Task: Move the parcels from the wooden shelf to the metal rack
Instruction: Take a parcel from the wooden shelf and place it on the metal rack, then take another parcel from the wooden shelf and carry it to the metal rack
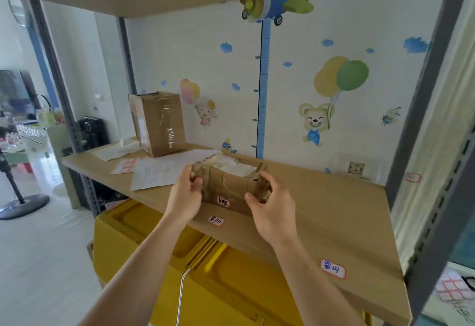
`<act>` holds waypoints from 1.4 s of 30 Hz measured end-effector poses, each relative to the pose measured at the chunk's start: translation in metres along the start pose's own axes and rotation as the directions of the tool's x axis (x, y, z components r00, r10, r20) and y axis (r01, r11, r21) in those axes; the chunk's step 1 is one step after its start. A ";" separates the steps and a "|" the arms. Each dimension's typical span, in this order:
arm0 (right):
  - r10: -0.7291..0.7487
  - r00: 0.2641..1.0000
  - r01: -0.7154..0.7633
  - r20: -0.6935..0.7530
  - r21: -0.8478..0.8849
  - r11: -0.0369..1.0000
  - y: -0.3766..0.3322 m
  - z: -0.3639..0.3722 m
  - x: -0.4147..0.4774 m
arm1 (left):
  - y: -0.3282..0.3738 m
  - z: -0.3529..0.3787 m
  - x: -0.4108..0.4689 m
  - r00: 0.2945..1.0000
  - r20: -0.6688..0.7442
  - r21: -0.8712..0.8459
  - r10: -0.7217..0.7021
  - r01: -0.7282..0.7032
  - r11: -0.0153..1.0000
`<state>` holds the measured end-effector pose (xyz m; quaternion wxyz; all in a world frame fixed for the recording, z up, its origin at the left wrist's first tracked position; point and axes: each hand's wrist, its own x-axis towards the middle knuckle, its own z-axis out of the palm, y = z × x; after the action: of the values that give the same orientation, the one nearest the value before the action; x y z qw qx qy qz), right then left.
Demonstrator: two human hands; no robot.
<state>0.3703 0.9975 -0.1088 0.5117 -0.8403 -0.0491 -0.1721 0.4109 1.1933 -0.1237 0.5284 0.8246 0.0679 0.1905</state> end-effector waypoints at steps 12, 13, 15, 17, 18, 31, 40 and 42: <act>-0.337 0.933 0.358 -0.129 0.208 0.910 -0.029 -0.101 -0.112 | 0.079 -0.023 -0.163 0.780 -0.047 -0.167 0.624 -0.622 0.765; -0.386 0.912 0.407 -0.138 0.189 0.894 -0.030 -0.119 -0.125 | 0.089 -0.018 -0.180 0.747 -0.005 -0.213 0.665 -0.651 0.729; -0.450 0.879 0.471 -0.160 0.136 0.872 -0.028 -0.158 -0.149 | 0.108 -0.004 -0.212 0.691 0.049 -0.304 0.721 -0.677 0.670; -0.476 0.859 0.495 -0.188 0.067 0.867 -0.024 -0.202 -0.172 | 0.129 0.016 -0.243 0.654 0.090 -0.388 0.751 -0.671 0.631; -0.469 0.858 0.486 -0.210 0.035 0.873 -0.021 -0.224 -0.183 | 0.141 0.029 -0.257 0.633 0.110 -0.421 0.767 -0.669 0.612; -0.372 0.680 0.195 -0.632 -0.334 0.922 0.044 -0.534 -0.373 | 0.329 0.273 -0.480 0.284 0.234 -0.847 0.930 -0.409 0.338; -0.359 0.602 -0.036 -0.713 -0.473 0.880 0.102 -0.746 -0.508 | 0.439 0.447 -0.681 0.194 0.235 -0.946 0.952 -0.181 0.271; -0.328 0.581 -0.086 -0.745 -0.456 0.886 0.117 -0.790 -0.525 | 0.462 0.475 -0.713 0.190 0.262 -0.953 0.946 -0.104 0.284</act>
<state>-0.2798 0.2985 -0.0562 0.2579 -0.7574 0.1695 -0.5753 -0.1021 0.3686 -0.0572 0.6492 0.4169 -0.6353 -0.0317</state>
